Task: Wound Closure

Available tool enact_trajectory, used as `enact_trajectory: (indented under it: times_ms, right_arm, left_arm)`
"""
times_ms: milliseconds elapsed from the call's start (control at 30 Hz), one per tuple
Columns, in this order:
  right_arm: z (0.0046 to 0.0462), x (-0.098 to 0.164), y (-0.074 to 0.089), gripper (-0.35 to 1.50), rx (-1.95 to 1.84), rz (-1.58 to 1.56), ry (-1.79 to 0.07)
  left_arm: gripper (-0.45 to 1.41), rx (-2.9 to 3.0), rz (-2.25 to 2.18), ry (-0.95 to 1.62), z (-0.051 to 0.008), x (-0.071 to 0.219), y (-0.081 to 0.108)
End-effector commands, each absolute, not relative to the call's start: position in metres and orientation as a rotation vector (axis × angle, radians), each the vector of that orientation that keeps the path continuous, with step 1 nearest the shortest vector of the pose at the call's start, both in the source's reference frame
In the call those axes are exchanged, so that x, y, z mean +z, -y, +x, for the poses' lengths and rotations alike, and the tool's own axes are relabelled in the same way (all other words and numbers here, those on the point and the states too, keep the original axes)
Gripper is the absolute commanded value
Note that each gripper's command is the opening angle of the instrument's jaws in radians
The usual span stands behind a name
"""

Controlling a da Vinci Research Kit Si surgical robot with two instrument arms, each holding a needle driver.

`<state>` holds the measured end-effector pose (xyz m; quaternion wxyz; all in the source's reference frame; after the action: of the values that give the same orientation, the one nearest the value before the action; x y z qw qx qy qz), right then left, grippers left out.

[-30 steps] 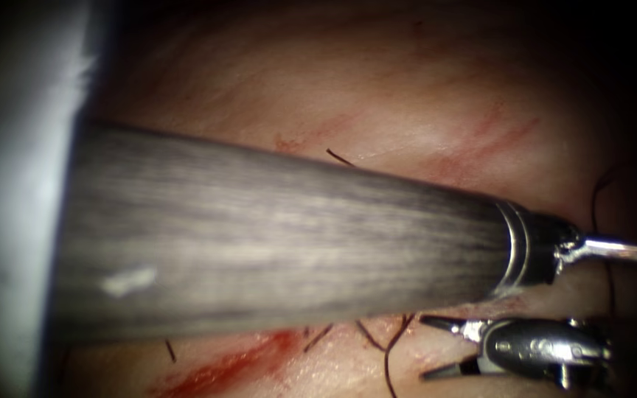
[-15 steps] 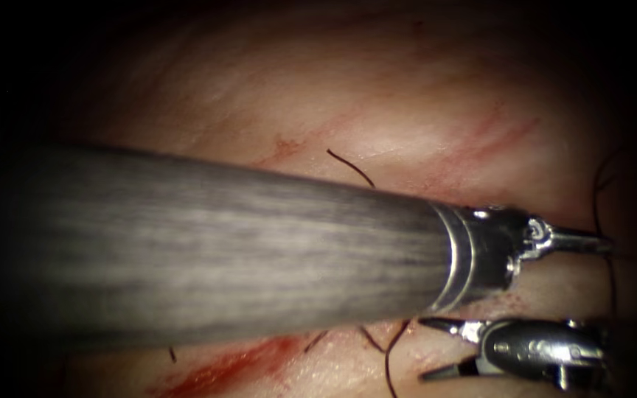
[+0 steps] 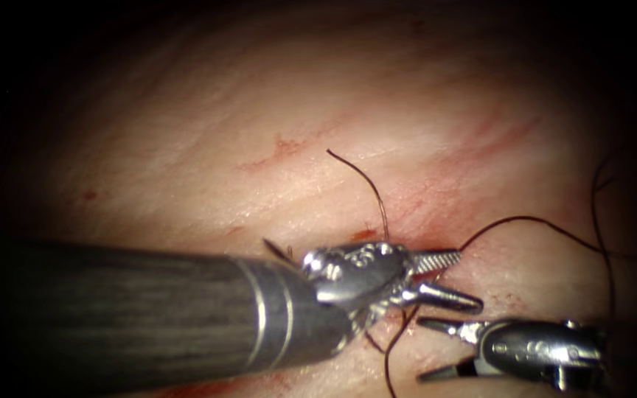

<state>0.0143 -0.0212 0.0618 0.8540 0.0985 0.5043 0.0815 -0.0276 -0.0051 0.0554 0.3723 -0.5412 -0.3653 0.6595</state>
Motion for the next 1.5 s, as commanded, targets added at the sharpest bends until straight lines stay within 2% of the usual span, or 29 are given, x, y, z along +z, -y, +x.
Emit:
enact_trajectory:
  times_ms: [33, 267, 800, 1200, 1500]
  right_arm:
    - [0.0150, 0.062, 0.022, 1.48, 0.172, 0.211, -1.064]
    - [0.0150, 0.062, 0.022, 1.48, 0.170, 0.211, -1.062]
    - [0.0150, 0.063, 0.022, 1.48, 0.166, 0.213, -1.064]
    - [0.0151, 0.063, 0.022, 1.48, 0.163, 0.218, -1.067]
    - [0.0151, 0.063, 0.022, 1.48, 0.158, 0.215, -1.067]
  left_arm:
    - [1.01, 1.715, -1.382, 0.932, -0.0277, 0.056, 0.006]
    - [1.15, 1.882, -1.372, 0.830, -0.0237, 0.056, 0.008]
    - [1.13, 2.548, -1.213, 0.516, -0.0184, 0.060, 0.008]
    - [0.91, 2.928, -0.936, 0.272, -0.0173, 0.062, 0.006]
    - [0.56, 3.087, -0.853, 0.202, -0.0194, 0.065, 0.008]
